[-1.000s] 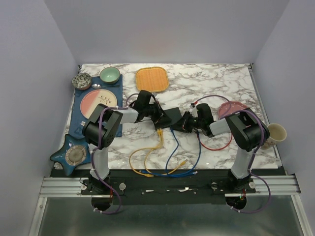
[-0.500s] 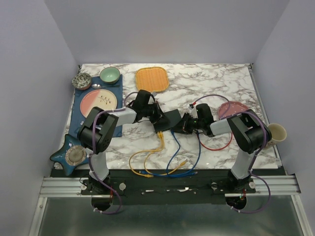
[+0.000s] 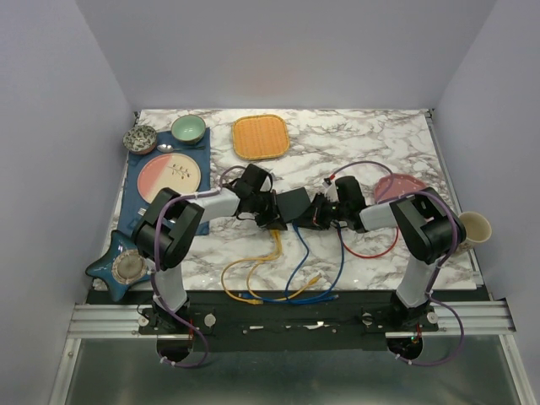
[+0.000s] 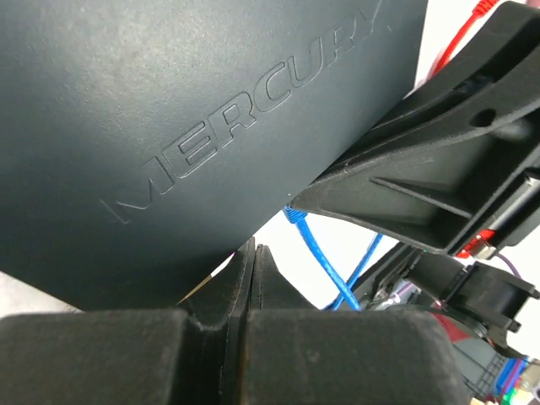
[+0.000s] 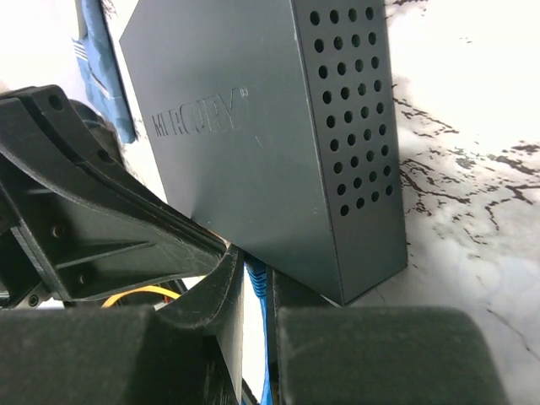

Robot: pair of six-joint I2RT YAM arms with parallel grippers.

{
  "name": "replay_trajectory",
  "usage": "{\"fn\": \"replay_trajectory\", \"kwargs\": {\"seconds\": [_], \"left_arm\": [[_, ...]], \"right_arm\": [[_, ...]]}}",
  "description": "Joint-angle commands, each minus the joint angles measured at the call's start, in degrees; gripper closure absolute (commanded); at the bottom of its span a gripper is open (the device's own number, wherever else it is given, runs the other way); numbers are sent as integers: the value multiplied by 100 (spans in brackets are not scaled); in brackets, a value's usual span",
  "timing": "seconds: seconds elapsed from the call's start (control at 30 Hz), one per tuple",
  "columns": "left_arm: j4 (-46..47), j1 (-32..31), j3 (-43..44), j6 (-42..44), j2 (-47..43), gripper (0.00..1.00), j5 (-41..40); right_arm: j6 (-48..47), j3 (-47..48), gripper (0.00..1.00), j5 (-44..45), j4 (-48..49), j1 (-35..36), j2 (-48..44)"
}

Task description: Pull the plug from the switch port

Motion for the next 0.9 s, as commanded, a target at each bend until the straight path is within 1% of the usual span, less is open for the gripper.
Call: {"fn": "replay_trajectory", "kwargs": {"seconds": [0.0, 0.17, 0.4, 0.7, 0.8, 0.83, 0.87], "left_arm": [[-323, 41, 199, -2, 302, 100, -631], [-94, 41, 409, -310, 601, 100, -622], [-164, 50, 594, -363, 611, 100, -851], [-173, 147, 542, -372, 540, 100, -1000], [-182, 217, 507, -380, 470, 100, -1044], [-147, 234, 489, -380, 444, 100, -1062], [-103, 261, 437, -389, 365, 100, -1062]], "right_arm": [[-515, -125, 99, 167, -1111, 124, 94], [-831, -143, 99, 26, -1427, 203, 120], [-1148, -309, 99, -141, -1594, 256, 138], [-1447, -354, 99, -431, -1919, 317, 173], [-1456, -450, 99, -344, -1937, 335, 16], [-1421, -502, 99, -265, -1894, 335, -237], [-1377, -668, 99, -3, -1824, 335, -449]]}}
